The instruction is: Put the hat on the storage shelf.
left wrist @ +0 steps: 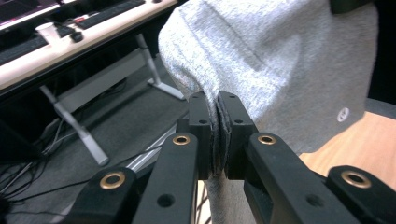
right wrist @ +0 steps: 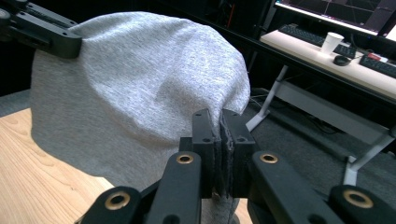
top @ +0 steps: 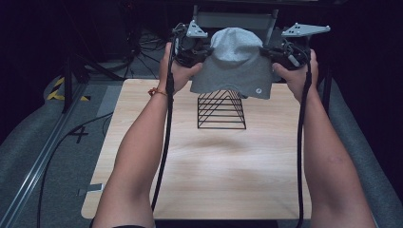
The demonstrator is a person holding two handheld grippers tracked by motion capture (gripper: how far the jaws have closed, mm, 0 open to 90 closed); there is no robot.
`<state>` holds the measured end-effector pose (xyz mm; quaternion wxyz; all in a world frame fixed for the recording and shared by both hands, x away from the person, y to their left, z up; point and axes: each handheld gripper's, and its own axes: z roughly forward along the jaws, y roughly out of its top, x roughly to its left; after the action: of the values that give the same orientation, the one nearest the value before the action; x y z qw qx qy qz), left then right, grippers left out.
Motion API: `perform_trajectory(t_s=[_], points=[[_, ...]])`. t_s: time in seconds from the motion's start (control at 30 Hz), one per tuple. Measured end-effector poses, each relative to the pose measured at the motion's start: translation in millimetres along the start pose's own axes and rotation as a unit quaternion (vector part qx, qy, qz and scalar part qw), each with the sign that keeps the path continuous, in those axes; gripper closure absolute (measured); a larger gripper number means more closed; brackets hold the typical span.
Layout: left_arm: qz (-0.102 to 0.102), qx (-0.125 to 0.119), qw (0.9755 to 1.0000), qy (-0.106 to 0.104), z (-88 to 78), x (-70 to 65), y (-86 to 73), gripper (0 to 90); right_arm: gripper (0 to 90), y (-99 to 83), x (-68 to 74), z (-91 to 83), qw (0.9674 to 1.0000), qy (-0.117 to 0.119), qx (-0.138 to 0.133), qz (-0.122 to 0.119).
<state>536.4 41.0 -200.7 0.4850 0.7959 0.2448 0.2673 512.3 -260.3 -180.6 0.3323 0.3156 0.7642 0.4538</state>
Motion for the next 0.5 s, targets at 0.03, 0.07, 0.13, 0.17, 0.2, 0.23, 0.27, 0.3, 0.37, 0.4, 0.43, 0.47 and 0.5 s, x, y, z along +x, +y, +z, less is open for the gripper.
perform_trajectory(t_s=[0.03, 0.07, 0.13, 0.17, 0.2, 0.23, 0.27, 0.3, 0.37, 0.4, 0.43, 0.47, 0.5], points=[[-0.003, 0.002, 1.0, 0.002, 1.9, 1.5, -2.0, 85.1, 85.3, -0.3, -0.2, 2.2, 1.0, -0.003, -0.001, -0.001], [-0.006, 0.0, 1.0, 0.004, 3.3, 2.2, -3.0, 85.1, 85.3, -0.5, -0.4, 4.8, 1.0, -0.004, 0.001, 0.0], [-0.012, 0.0, 0.9999, 0.003, 5.7, 4.4, -5.8, 85.1, 85.3, -0.4, -1.7, 7.6, 1.0, -0.005, -0.001, 0.002], [-0.011, 0.002, 0.9999, 0.004, 6.5, 5.7, -6.8, 85.1, 85.3, -0.4, -2.1, 8.5, 1.0, -0.005, -0.002, 0.003], [-0.015, 0.0, 0.9999, 0.003, 7.4, 6.8, -8.0, 85.0, 85.3, -0.4, -2.4, 9.7, 1.0, -0.001, -0.003, 0.006], [-0.02, -0.004, 0.9998, -0.004, 7.9, 8.1, -9.9, 85.1, 85.3, -0.5, -2.5, 11.3, 1.0, 0.0, -0.001, 0.004], [-0.02, -0.005, 0.9998, -0.007, 8.5, 8.2, -12.2, 85.1, 85.3, -1.1, -2.1, 13.1, 1.0, 0.002, 0.003, 0.002], [-0.023, -0.006, 0.9997, -0.011, 8.5, 7.9, -14.5, 85.1, 85.3, -1.9, -1.2, 13.8, 1.0, 0.004, 0.006, 0.002], [-0.026, -0.008, 0.9994, -0.019, 8.3, 7.3, -17.9, 85.1, 85.3, -3.2, -0.1, 13.9, 1.0, 0.008, 0.004, 0.0], [-0.027, -0.009, 0.9993, -0.022, 7.8, 6.9, -19.8, 85.1, 85.4, -3.9, 0.4, 13.8, 0.9999, 0.011, 0.003, 0.003], [-0.031, -0.012, 0.9991, -0.024, 7.5, 6.0, -20.9, 85.1, 85.4, -4.7, 1.1, 13.4, 0.9999, 0.012, 0.003, 0.004], [-0.027, -0.012, 0.9992, -0.027, 5.6, 6.1, -21.9, 85.0, 85.4, -5.2, 1.4, 13.0, 0.9999, 0.013, 0.004, 0.002], [-0.027, -0.012, 0.9992, -0.027, 5.6, 6.1, -21.9, 85.1, 85.4, -5.2, 1.4, 13.0, 0.9999, 0.013, 0.004, 0.002]])
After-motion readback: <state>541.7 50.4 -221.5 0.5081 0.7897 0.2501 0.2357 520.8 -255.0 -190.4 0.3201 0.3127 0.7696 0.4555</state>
